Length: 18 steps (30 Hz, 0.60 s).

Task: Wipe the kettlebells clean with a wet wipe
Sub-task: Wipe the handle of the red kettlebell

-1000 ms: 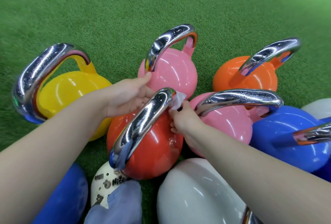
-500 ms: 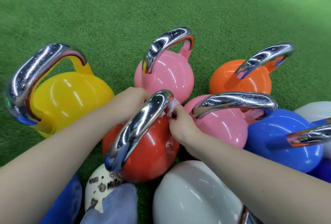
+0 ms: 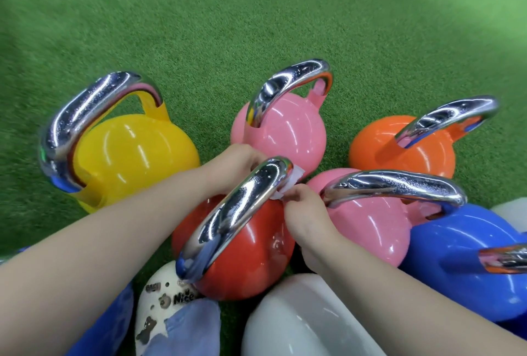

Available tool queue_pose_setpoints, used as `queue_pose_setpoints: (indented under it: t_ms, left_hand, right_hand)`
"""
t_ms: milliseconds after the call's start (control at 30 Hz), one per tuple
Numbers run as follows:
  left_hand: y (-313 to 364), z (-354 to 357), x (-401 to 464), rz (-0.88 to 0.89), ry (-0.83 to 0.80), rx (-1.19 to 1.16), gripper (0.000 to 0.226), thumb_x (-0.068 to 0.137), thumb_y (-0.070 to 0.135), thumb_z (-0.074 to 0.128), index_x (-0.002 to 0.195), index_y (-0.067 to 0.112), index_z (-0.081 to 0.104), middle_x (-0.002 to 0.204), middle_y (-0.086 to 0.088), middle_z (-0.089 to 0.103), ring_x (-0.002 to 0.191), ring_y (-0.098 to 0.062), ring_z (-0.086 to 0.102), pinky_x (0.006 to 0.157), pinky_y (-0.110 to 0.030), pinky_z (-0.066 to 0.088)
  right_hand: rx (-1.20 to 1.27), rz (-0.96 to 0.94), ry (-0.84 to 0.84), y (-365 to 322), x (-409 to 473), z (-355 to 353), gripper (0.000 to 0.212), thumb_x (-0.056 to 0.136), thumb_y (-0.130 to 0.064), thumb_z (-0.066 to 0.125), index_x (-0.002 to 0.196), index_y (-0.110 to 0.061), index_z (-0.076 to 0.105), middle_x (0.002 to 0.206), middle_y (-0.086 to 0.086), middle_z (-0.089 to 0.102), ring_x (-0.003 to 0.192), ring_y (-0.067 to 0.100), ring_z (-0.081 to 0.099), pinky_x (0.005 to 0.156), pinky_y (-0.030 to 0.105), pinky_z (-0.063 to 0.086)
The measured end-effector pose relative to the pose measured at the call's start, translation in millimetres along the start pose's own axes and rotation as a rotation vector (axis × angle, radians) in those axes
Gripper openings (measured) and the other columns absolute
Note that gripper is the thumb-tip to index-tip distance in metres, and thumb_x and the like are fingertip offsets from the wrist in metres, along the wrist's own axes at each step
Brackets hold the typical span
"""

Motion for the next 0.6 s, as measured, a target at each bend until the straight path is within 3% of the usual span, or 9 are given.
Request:
queue_pose_setpoints:
  t_ms: [100,200,267,333,467,533,600]
  left_hand:
    - [-0.8,-0.4,-6.4,0.06,0.046,-0.106,0.016,0.082,0.001,0.066,0.094,0.008,0.074,0.093,-0.007,0.073,0.085,-0.013,0.066,0.072,-0.019,0.045]
    - [11.7,-7.6,-15.8,0.162,0.076,-0.228,0.022,0.07,0.006,0.079,0.091,0.012,0.076,0.085,0.012,0.071,0.068,0.018,0.054,0.065,-0.007,0.043]
    - [15.5,-12.9,-18.8,0.197,0.076,-0.256,0.027,0.068,0.004,0.08,0.094,0.009,0.075,0.087,0.011,0.071,0.071,0.015,0.056,0.067,-0.008,0.046]
    - [14.7,-18.3,-19.5,0.224,0.083,-0.282,0.029,0.069,-0.003,0.077,0.098,0.004,0.074,0.09,-0.002,0.073,0.077,0.004,0.061,0.071,-0.017,0.053]
    - [18.7,-28.7,-27.8,0.264,0.096,-0.277,0.031,0.071,-0.008,0.073,0.1,0.002,0.072,0.092,-0.013,0.073,0.079,-0.007,0.062,0.076,-0.031,0.054]
    - [21.7,-34.2,-33.5,0.276,0.086,-0.303,0.034,0.072,-0.008,0.073,0.103,0.007,0.07,0.092,-0.006,0.073,0.081,-0.008,0.064,0.077,-0.028,0.056]
    - [23.5,-38.0,-37.8,0.281,0.047,-0.349,0.039,0.074,-0.006,0.071,0.108,0.012,0.065,0.087,0.013,0.071,0.081,0.002,0.063,0.077,-0.018,0.054]
  right_hand:
    - [0.091,-0.051,0.028,0.5,2.6,-1.7,0.03,0.084,0.008,0.037,0.088,-0.018,0.052,0.092,0.006,0.06,0.069,0.016,0.054,0.051,0.024,0.043]
    - [0.174,-0.132,0.066,-1.5,5.0,-4.6,0.034,0.081,0.008,0.045,0.084,-0.025,0.05,0.09,0.003,0.063,0.089,0.025,0.063,0.077,0.039,0.053]
    - [0.1,-0.221,0.078,-9.1,4.0,-12.3,0.038,0.081,0.009,0.045,0.091,-0.026,0.055,0.089,0.001,0.065,0.094,0.024,0.063,0.09,0.044,0.05]
    - [-0.027,-0.356,0.067,-20.5,1.1,-21.8,0.039,0.082,0.011,0.045,0.099,-0.019,0.062,0.09,-0.003,0.066,0.093,0.017,0.063,0.094,0.038,0.049]
    - [-0.167,-0.624,0.038,-35.4,-7.5,-33.2,0.039,0.079,0.01,0.05,0.086,-0.027,0.06,0.082,-0.003,0.066,0.066,0.008,0.054,0.068,0.024,0.043]
    - [-0.328,-0.744,0.059,-40.7,-5.7,-36.5,0.031,0.076,0.007,0.057,0.083,-0.022,0.058,0.075,-0.007,0.06,0.064,0.008,0.049,0.062,0.02,0.038]
    - [-0.495,-0.85,0.102,-47.7,-1.5,-38.8,0.029,0.071,0.006,0.064,0.088,-0.017,0.059,0.079,-0.007,0.053,0.07,0.003,0.043,0.061,0.014,0.033]
Point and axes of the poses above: each hand's wrist, its own x-axis towards the middle knuckle, its own z-axis out of the palm, y = z × x, the point moved 3 cm from there along x, towards the middle knuckle
